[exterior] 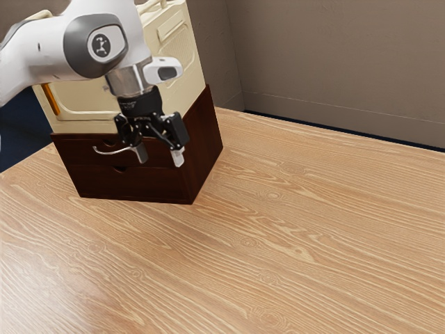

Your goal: Pull the drawer handle with one arm to open the drawer

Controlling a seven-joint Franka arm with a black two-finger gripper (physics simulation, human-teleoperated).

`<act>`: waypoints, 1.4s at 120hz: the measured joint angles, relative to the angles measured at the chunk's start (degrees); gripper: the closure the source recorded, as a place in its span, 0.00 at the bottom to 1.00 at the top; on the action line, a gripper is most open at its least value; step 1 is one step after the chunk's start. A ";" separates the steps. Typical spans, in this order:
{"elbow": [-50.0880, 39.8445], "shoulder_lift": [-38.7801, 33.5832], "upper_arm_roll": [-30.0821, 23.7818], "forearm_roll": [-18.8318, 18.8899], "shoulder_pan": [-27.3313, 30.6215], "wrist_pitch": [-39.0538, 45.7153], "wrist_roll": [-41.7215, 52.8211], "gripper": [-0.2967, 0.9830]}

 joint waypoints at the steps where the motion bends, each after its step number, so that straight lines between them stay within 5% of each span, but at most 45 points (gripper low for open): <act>1: 0.00 0.00 -0.02 0.06 -0.04 0.00 0.07 0.23; 32: 0.12 0.02 -0.04 0.70 -0.12 -0.02 1.85 0.23; 49: 11.14 -0.44 -0.07 0.59 -0.15 -4.61 2.50 0.23; 79: 12.02 -0.90 -0.11 0.81 -2.61 -10.26 3.82 0.23; 88: 7.06 -1.72 0.08 1.21 -3.59 -9.73 6.60 0.23; 104: -14.28 -12.44 0.40 2.77 -4.50 -3.94 13.04 0.23; 124: -33.90 -28.27 6.97 5.01 -13.37 6.15 26.08 0.23; 145: -40.14 -33.82 16.56 6.30 -17.39 10.64 37.72 0.23; 168: -42.47 -33.00 20.34 14.68 -20.37 14.66 48.69 0.23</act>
